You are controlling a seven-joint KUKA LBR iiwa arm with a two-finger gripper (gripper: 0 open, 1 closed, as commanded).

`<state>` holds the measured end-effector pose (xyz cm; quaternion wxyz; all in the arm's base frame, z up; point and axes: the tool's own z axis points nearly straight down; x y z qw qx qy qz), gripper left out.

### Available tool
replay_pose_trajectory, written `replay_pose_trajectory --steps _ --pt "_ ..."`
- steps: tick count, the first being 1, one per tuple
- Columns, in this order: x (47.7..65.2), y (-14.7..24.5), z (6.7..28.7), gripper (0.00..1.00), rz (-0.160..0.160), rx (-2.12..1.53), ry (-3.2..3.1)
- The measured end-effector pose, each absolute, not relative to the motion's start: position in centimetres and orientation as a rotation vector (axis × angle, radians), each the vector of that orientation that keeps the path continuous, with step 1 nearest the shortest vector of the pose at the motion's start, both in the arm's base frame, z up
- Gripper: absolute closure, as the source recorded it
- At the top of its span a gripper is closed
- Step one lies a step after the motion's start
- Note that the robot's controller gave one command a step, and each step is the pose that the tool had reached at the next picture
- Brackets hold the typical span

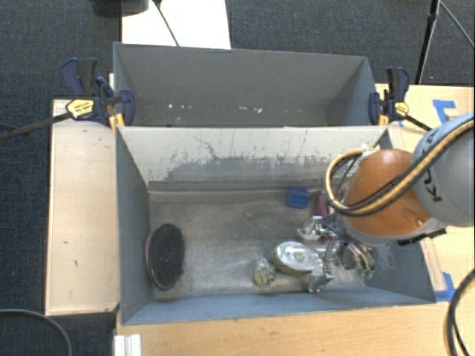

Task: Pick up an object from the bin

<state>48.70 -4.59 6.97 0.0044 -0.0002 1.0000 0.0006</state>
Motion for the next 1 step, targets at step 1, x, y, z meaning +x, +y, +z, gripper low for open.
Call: replay_pose_trajectory --steps 1 --pt "47.67 -4.54 10.14 0.00 -0.001 -0.090 3.134"
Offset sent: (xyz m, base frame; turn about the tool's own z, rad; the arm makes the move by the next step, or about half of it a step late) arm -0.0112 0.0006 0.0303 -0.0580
